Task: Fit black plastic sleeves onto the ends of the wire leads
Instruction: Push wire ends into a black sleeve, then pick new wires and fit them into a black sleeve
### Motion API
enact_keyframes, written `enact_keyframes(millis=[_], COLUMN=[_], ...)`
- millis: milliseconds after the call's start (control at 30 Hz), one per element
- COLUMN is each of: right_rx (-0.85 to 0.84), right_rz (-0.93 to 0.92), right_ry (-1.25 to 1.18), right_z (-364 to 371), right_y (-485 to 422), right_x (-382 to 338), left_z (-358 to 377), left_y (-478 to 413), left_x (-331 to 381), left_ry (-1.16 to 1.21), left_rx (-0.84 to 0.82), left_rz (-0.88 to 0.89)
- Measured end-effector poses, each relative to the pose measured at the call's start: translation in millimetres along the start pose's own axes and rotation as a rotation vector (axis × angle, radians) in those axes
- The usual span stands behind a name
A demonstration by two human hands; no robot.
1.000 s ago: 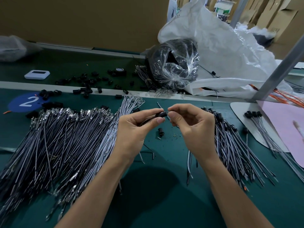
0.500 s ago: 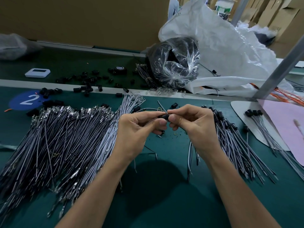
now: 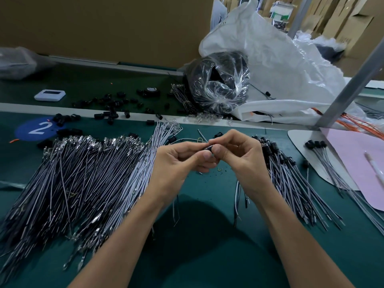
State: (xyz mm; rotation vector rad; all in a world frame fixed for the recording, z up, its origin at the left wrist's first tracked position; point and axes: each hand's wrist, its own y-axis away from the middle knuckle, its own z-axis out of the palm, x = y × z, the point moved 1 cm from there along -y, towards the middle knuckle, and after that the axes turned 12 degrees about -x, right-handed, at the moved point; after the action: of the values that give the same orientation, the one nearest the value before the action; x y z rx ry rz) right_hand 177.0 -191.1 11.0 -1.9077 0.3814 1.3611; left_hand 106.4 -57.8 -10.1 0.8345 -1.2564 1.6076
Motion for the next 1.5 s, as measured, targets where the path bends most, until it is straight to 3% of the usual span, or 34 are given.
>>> enact_keyframes(millis=[133,200,300,400,500,600,667,867,1033,1233,1500], right_rx=[-0.046,-0.041,0.088,0.214,0.184,0.12,0.143,0.227,0.183,0.028,0.167], right_rz=[0.107,0.125,0.112,0.241,0.44,0.513,0.484,0.267,0.393,0.524,0.271], right_ry=[-0.101,-0.255,-0.224,0.036,0.451,0.85,1.052,1.228,1.367,1.475,1.379], right_z=[-28.3,-59.3,-116.7,-159.6,-169.0,-150.5,-134.8,-71.5,-35.0,-40.2,-90.5], right_y=[5.6,16.1,38.4,52.1,50.2,40.1,32.4,10.3,9.8,31.0,30.7], right_x=[-18.6,-34.3,-58.5,-70.0,-47.9,-19.2,-12.3,-11.4,1.8,16.0,5.9], left_z=[-4.0,-9.7,-18.9,-21.7,-18.1,-15.8,-16.1,-18.4,-20.6,-19.0,-18.4], left_y=[2.9,2.9,0.1,-1.1,-0.4,0.2,-0.2,-1.3,-0.2,-0.6,-0.2], left_x=[0.4,2.5,4.4,4.2,2.3,-0.5,-1.1,-0.4,2.0,0.1,0.3], left_ry=[0.014,0.003,0.005,0.027,-0.011,-0.066,-0.065,-0.095,-0.132,-0.142,-0.153], left_rx=[-0.08,0.037,0.281,0.38,0.391,0.39,0.405,0.484,0.541,0.526,0.519], left_rz=[-0.05,-0.051,-0.026,-0.01,-0.035,-0.06,-0.059,-0.005,-0.009,-0.031,-0.034])
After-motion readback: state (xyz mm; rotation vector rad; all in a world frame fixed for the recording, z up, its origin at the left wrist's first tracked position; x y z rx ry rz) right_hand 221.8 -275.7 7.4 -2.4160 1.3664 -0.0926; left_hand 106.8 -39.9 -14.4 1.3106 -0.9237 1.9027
